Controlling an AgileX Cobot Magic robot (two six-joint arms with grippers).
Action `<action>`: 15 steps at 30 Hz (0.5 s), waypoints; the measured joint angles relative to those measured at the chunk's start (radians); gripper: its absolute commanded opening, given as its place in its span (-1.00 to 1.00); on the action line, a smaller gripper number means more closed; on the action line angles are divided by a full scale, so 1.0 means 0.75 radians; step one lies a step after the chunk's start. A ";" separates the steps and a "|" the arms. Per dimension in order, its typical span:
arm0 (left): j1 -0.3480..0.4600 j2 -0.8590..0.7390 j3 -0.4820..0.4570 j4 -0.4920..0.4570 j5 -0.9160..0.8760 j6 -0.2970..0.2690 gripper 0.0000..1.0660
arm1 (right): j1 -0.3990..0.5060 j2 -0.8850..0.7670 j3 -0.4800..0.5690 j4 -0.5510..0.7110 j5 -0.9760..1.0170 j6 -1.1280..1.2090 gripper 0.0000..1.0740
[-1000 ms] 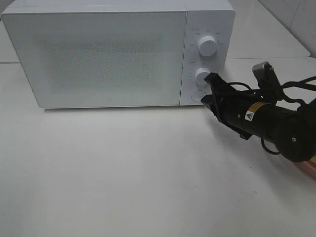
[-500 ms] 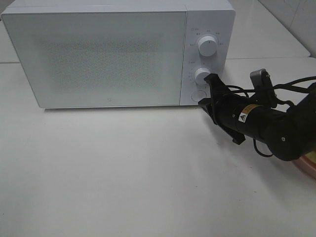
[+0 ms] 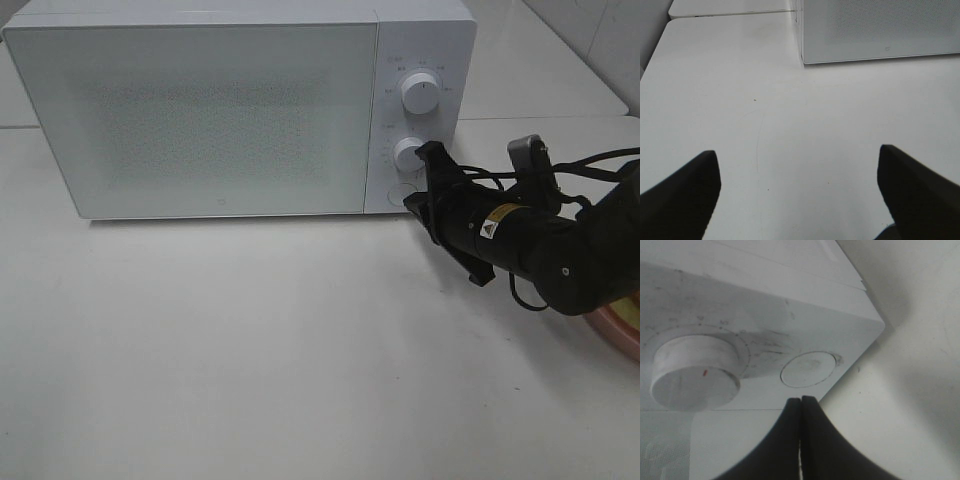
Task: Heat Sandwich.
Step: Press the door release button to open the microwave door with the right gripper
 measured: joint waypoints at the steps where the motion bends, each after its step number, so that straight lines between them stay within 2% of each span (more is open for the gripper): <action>1: 0.000 0.000 0.000 0.000 0.000 0.000 0.48 | 0.000 0.000 0.000 0.000 0.000 0.000 -1.00; 15: 0.000 0.000 0.000 0.000 0.000 0.000 0.48 | 0.000 0.001 -0.077 0.079 0.096 0.015 -1.00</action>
